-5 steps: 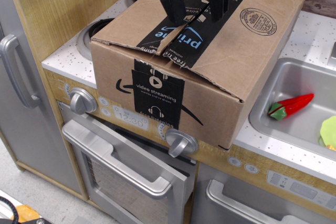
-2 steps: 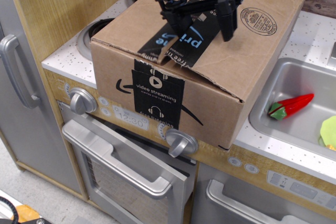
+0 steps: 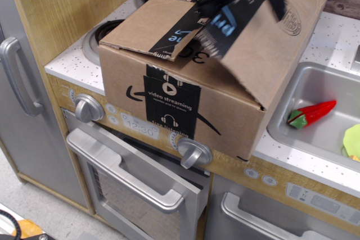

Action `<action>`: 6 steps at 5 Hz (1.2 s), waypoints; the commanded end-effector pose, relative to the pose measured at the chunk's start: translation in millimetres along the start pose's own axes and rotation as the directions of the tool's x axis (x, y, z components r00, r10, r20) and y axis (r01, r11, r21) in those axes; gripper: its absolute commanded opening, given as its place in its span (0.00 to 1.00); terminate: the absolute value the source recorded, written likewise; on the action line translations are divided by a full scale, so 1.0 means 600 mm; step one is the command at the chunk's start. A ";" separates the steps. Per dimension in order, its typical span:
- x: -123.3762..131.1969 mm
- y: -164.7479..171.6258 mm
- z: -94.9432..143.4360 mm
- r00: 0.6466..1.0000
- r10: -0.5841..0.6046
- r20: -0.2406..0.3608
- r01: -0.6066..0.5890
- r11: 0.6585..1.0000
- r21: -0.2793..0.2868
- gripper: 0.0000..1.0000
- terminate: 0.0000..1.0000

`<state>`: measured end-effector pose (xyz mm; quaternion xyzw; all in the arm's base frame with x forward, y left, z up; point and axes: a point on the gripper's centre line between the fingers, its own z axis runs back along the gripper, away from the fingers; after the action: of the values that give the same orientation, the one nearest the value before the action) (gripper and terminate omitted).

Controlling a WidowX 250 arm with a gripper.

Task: Open large4fbox flaps

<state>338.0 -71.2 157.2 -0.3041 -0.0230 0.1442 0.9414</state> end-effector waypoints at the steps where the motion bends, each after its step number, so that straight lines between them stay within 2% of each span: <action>1: -0.023 -0.131 0.030 0.998 -0.036 0.051 0.037 0.999 -0.023 1.00 0.00; 2: -0.040 -0.162 0.025 0.996 -0.032 0.077 0.035 0.999 -0.032 1.00 0.00; 3: -0.054 -0.164 -0.004 0.993 0.005 0.115 0.006 0.996 -0.093 1.00 0.00; 5: -0.076 -0.139 -0.073 0.977 -0.005 0.214 0.039 0.988 -0.152 1.00 0.00; 6: -0.069 -0.122 -0.085 0.980 -0.027 0.197 0.059 0.986 -0.158 1.00 0.00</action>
<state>322.7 -167.4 144.0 -0.3568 -0.1160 0.1613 0.9128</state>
